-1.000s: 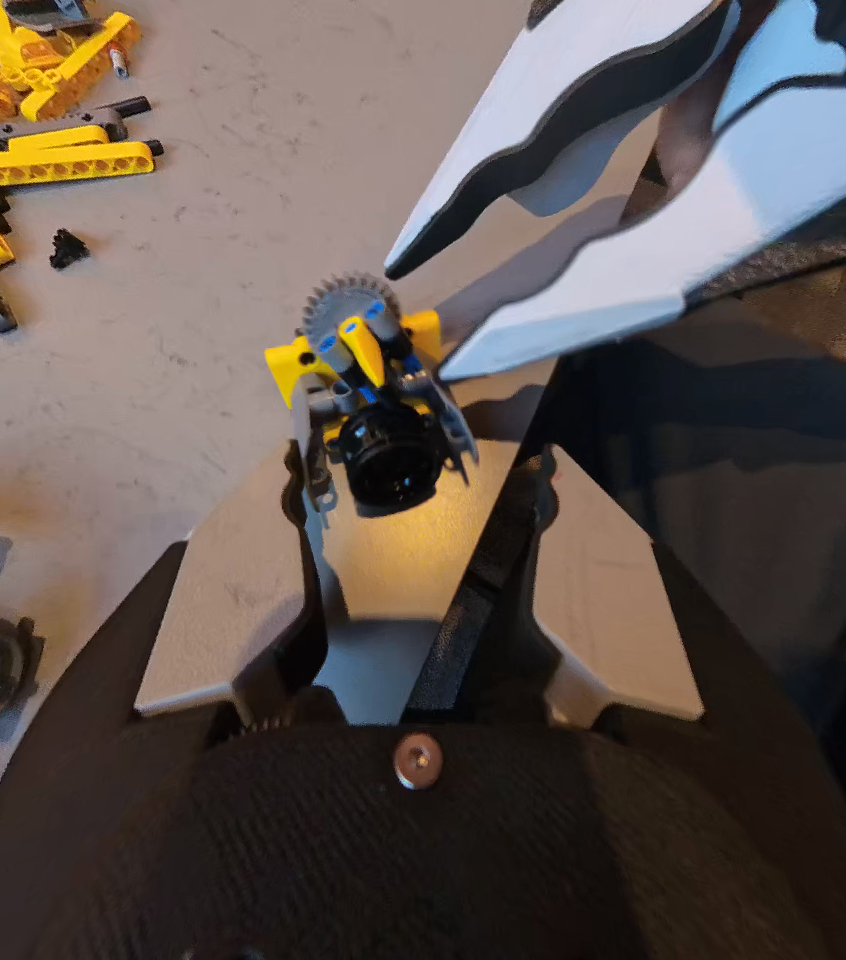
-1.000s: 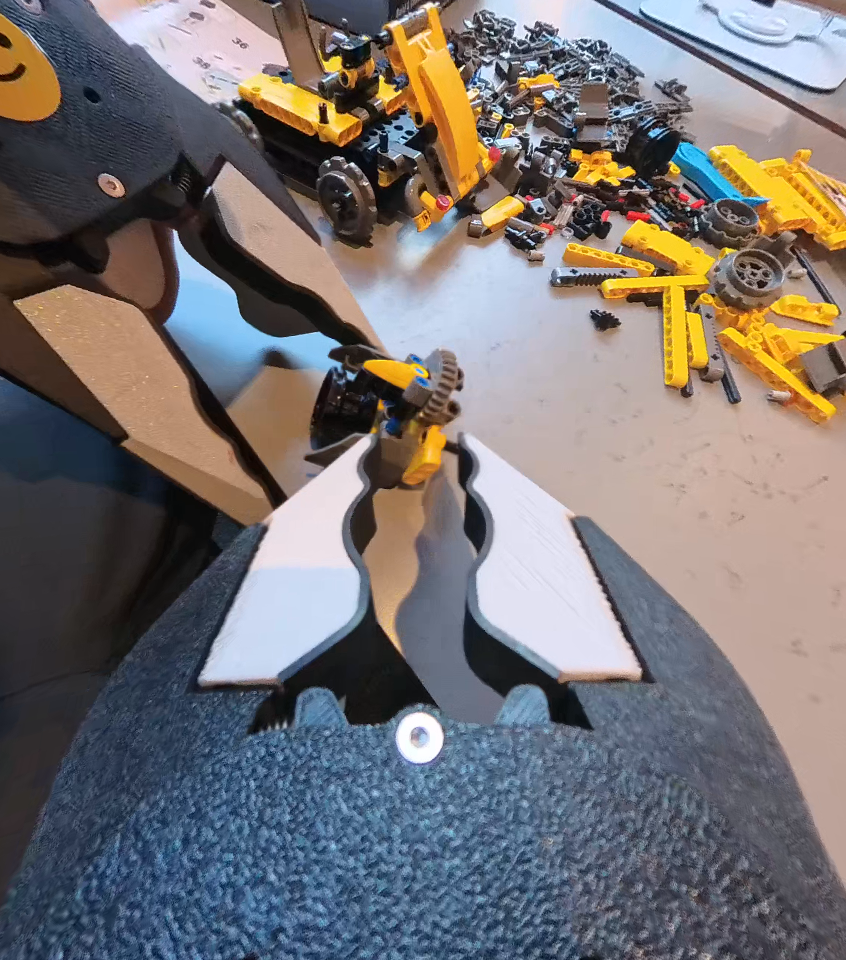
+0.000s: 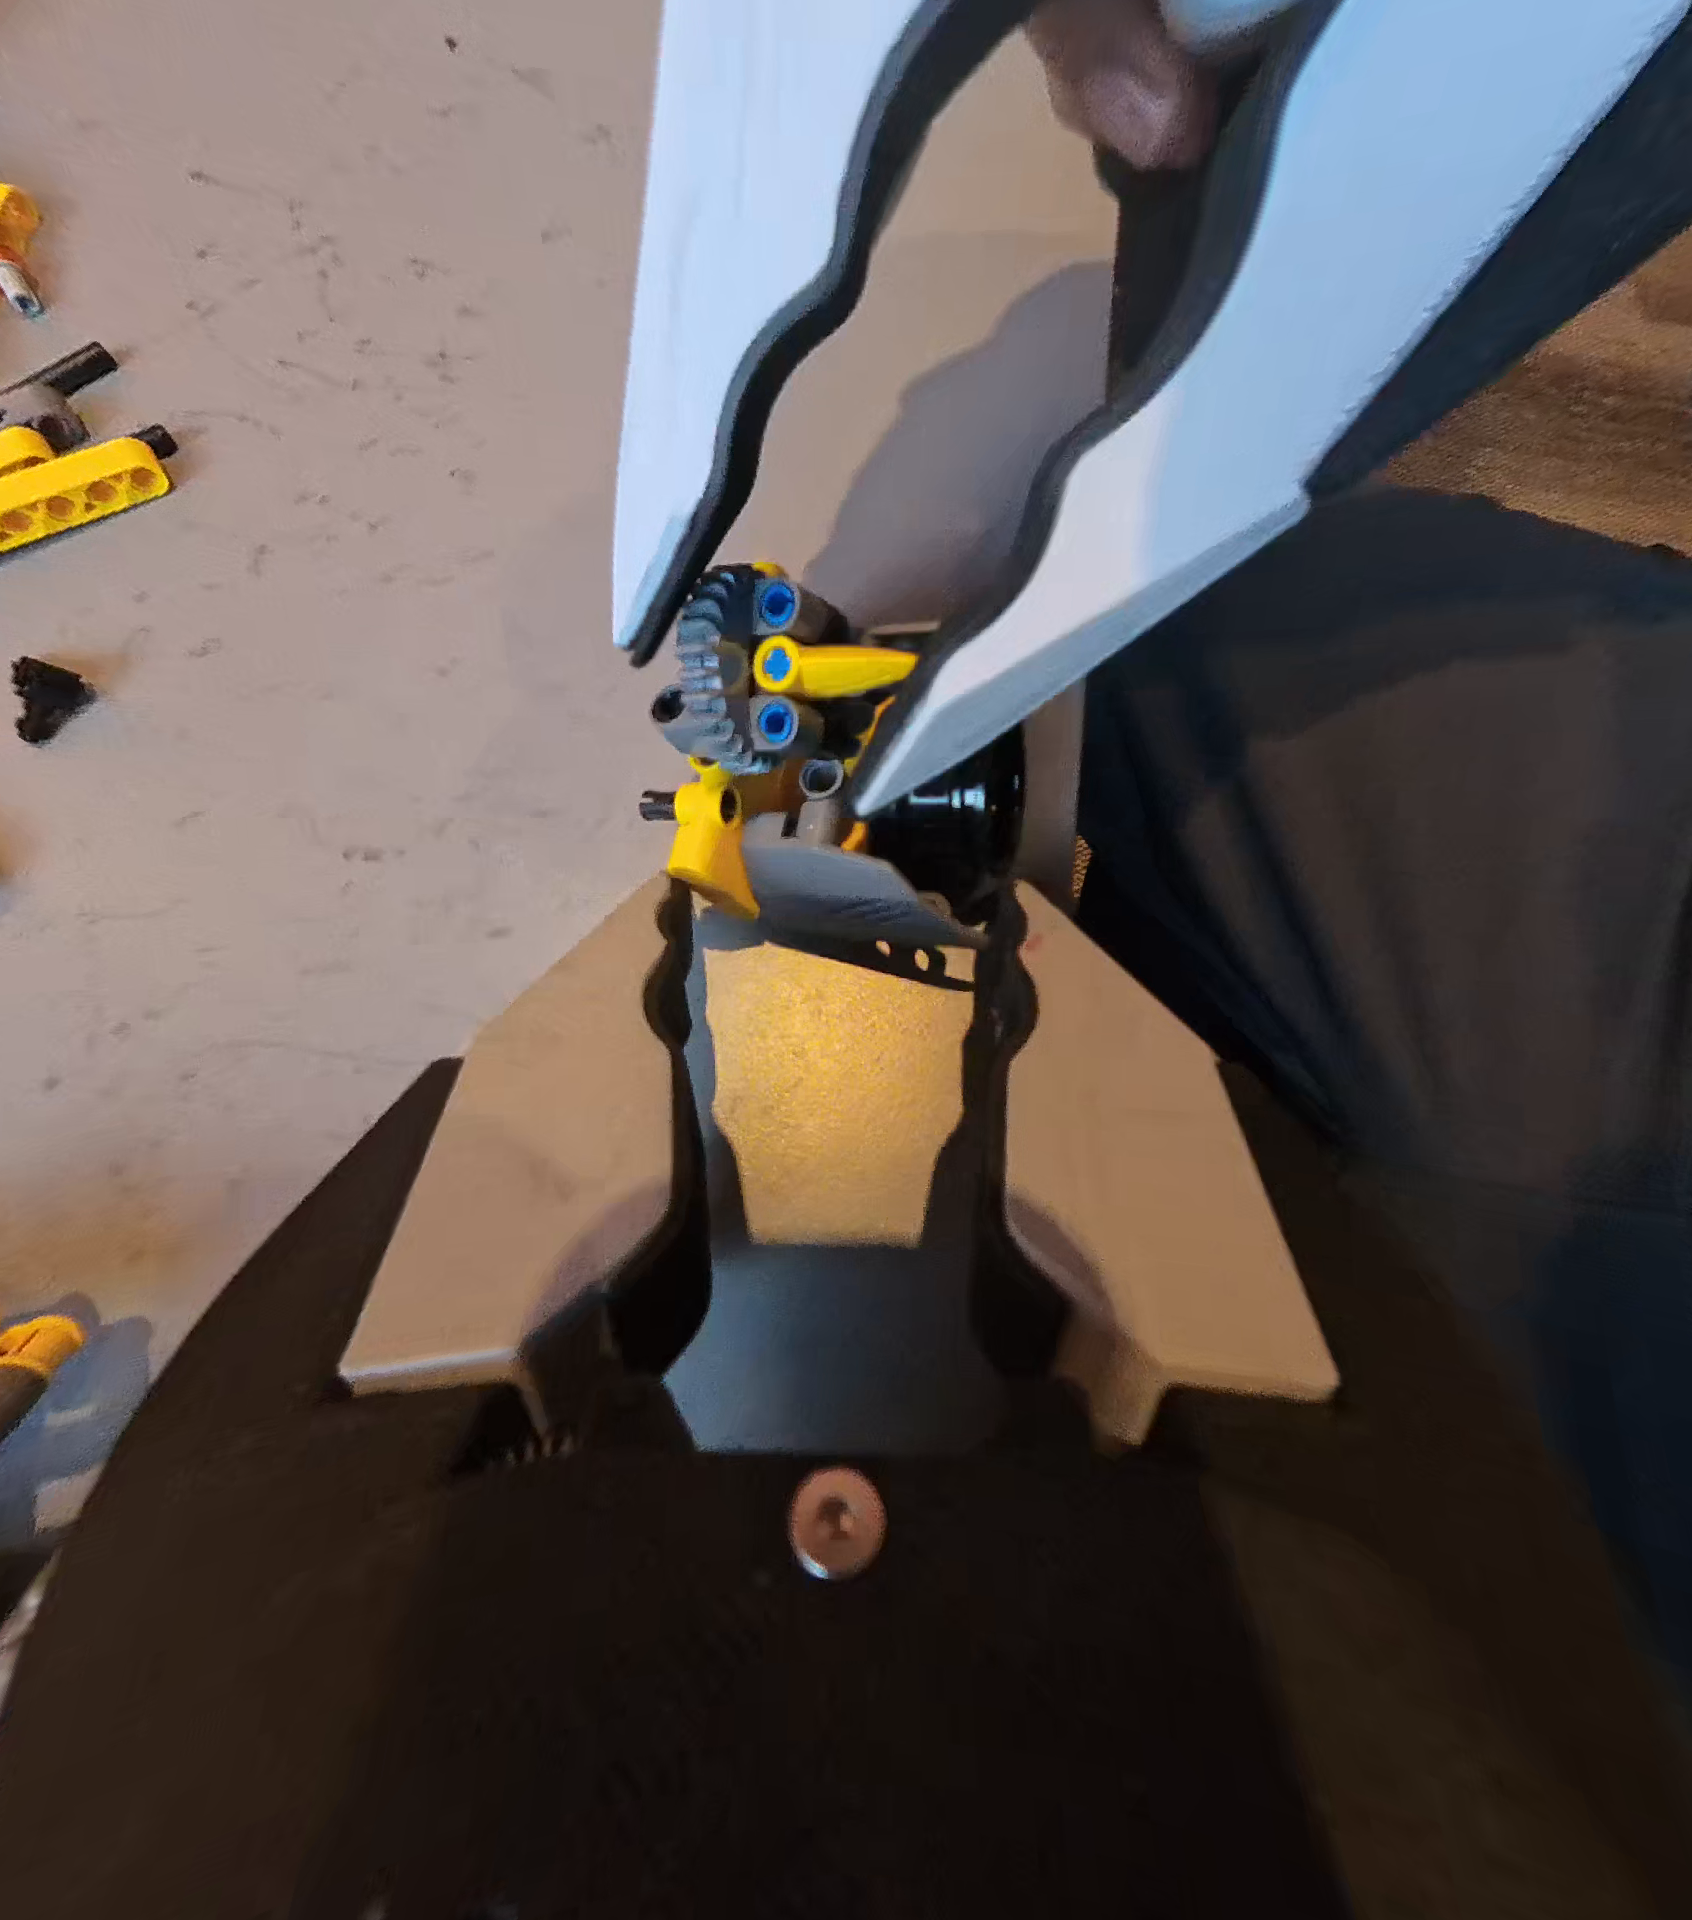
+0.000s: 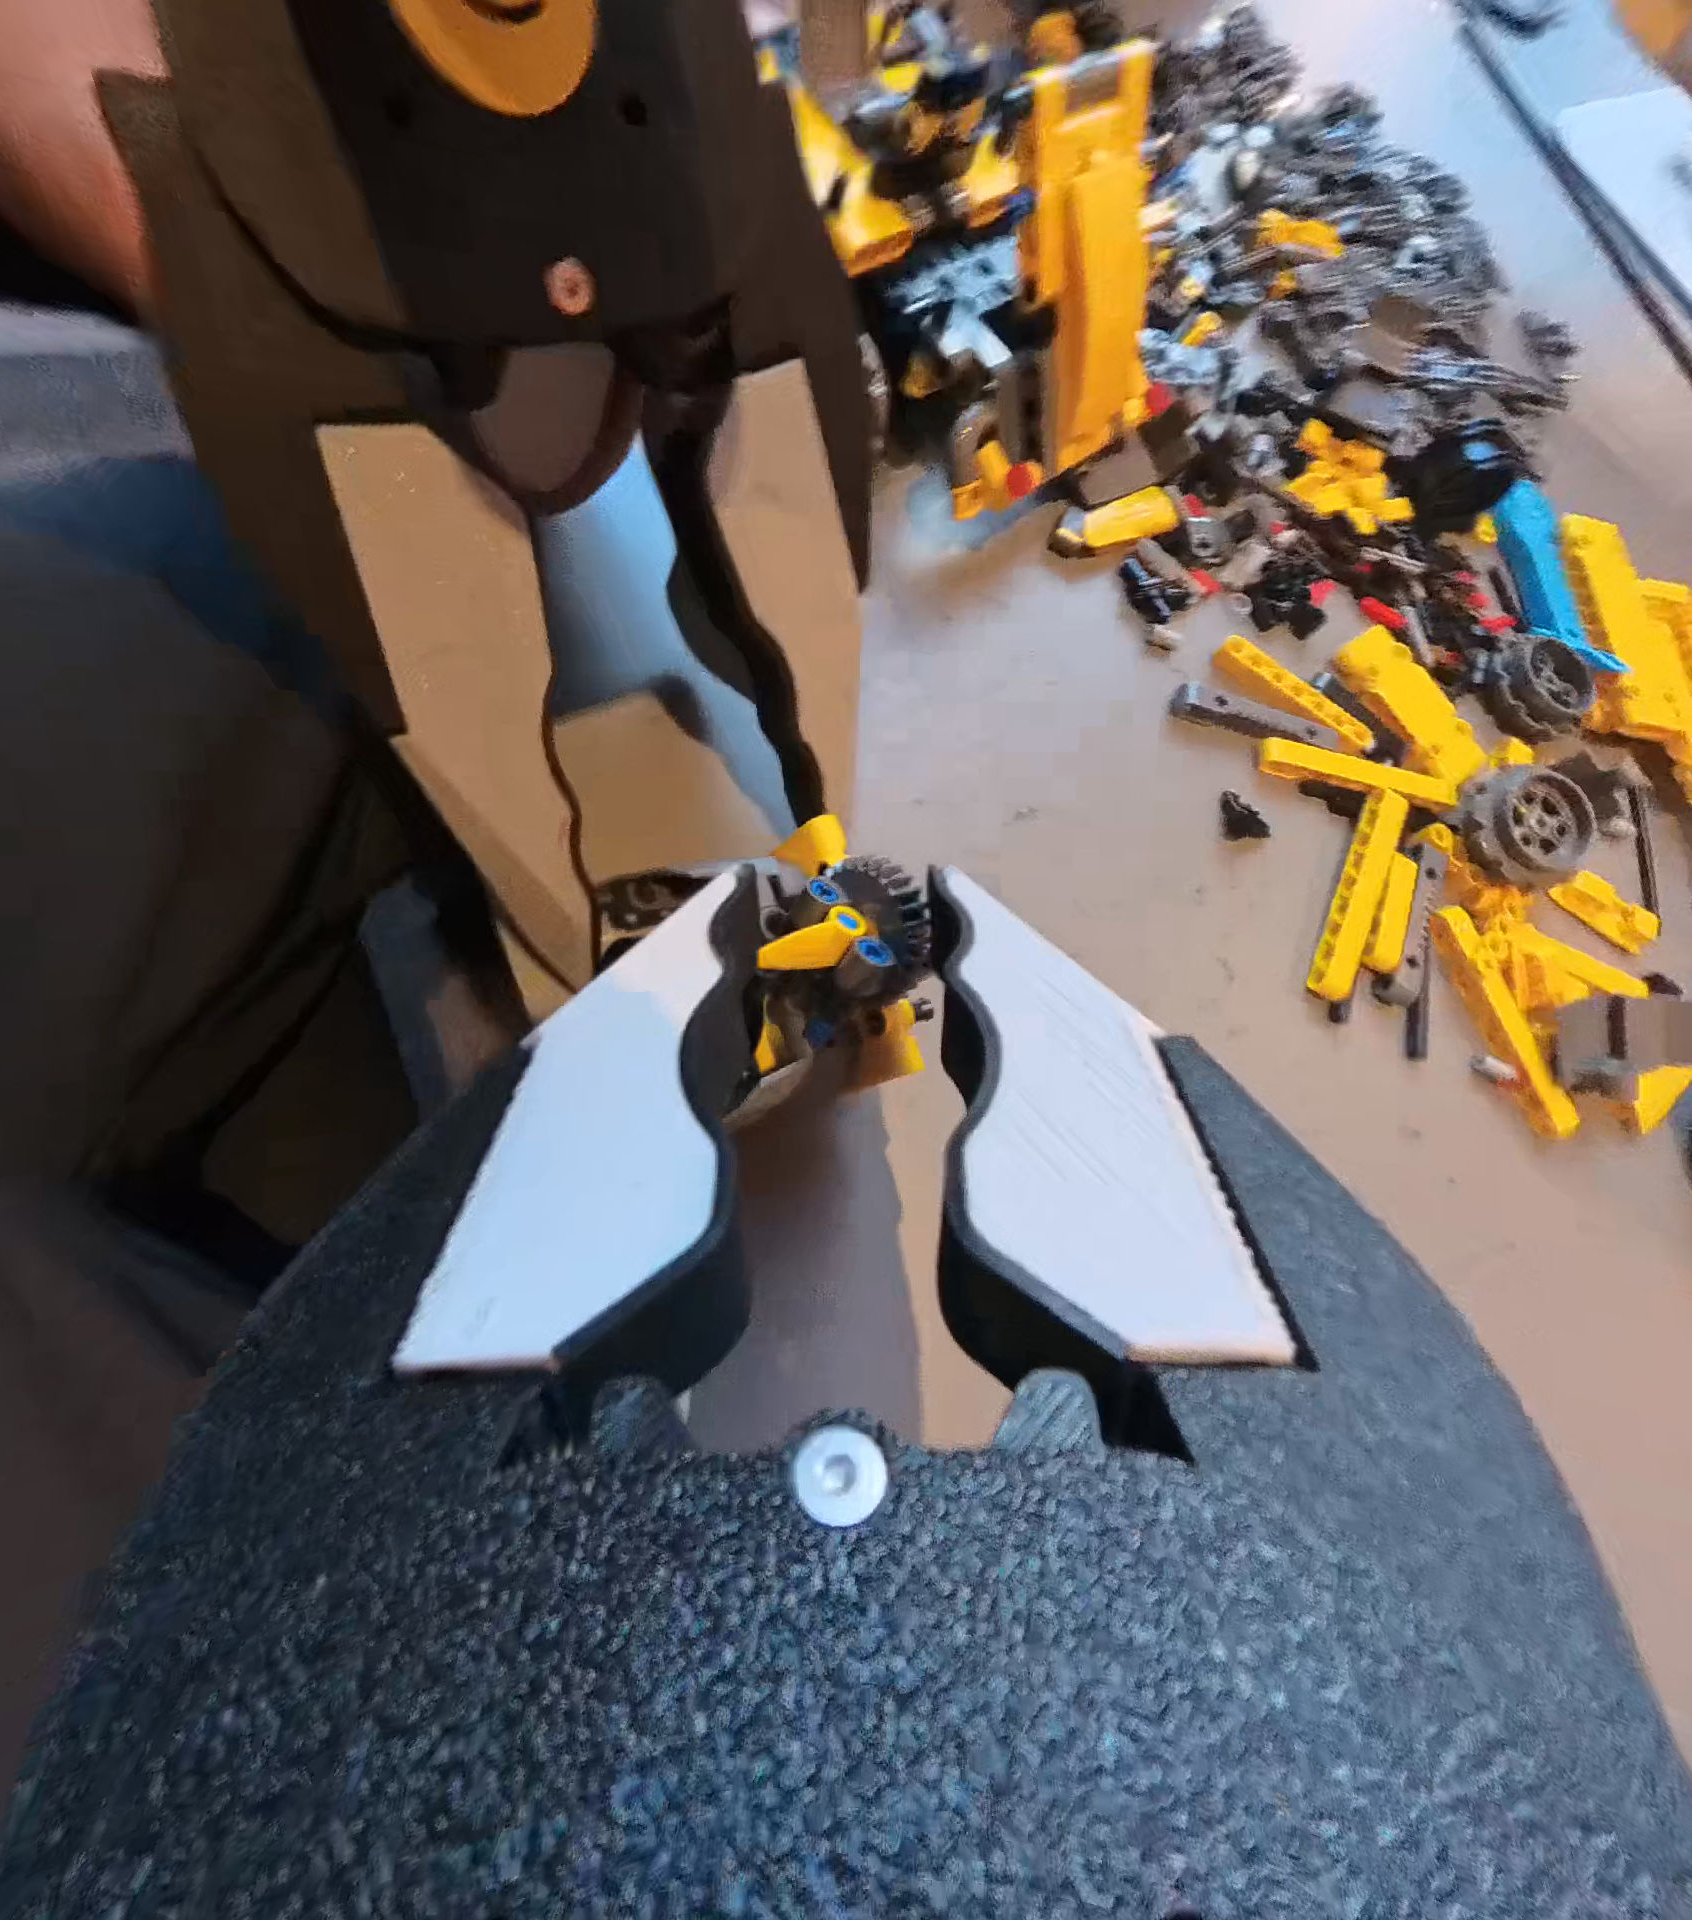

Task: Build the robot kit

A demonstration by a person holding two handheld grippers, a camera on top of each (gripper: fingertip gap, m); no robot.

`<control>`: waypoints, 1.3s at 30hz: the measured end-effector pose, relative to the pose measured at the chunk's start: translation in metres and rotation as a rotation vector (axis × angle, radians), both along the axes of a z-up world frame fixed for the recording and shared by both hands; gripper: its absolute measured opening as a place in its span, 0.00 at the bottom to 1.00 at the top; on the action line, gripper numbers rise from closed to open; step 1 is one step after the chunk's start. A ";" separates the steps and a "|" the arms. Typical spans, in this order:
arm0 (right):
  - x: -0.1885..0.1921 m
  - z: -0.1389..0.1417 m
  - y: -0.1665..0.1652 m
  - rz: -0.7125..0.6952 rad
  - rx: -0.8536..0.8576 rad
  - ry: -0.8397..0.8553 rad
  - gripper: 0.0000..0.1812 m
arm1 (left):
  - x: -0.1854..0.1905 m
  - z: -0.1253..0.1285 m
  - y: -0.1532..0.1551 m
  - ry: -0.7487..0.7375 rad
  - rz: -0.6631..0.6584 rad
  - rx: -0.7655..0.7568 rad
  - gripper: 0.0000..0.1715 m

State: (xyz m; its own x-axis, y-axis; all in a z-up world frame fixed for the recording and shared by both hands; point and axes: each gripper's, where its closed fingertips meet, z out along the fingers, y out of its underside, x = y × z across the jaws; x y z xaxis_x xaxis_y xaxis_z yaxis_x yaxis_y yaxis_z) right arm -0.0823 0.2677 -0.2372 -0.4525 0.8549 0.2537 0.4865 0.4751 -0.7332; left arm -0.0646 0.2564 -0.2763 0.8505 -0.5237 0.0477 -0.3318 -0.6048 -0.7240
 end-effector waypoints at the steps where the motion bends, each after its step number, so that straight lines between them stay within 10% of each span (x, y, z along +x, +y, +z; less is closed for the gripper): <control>1: -0.001 0.001 0.003 -0.037 -0.030 0.039 0.14 | 0.001 0.000 0.000 -0.006 0.002 -0.002 0.33; 8: 0.002 0.009 0.013 -0.187 -0.166 0.121 0.13 | 0.000 0.000 0.001 0.032 0.073 0.012 0.20; 23: 0.002 0.003 0.021 0.038 -0.414 -0.278 0.10 | 0.004 0.012 0.015 -0.133 -0.095 0.004 0.48; 39: 0.004 0.005 0.015 -0.006 -0.759 -0.115 0.04 | 0.011 0.004 0.016 -0.134 -0.121 -0.051 0.32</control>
State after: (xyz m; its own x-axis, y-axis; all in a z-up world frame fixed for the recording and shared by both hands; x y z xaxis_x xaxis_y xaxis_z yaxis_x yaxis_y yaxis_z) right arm -0.0784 0.2823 -0.2325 -0.4356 0.7783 -0.4523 0.5802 -0.1414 -0.8021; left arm -0.0538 0.2725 -0.2720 0.7657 -0.6159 0.1854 -0.3072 -0.6035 -0.7358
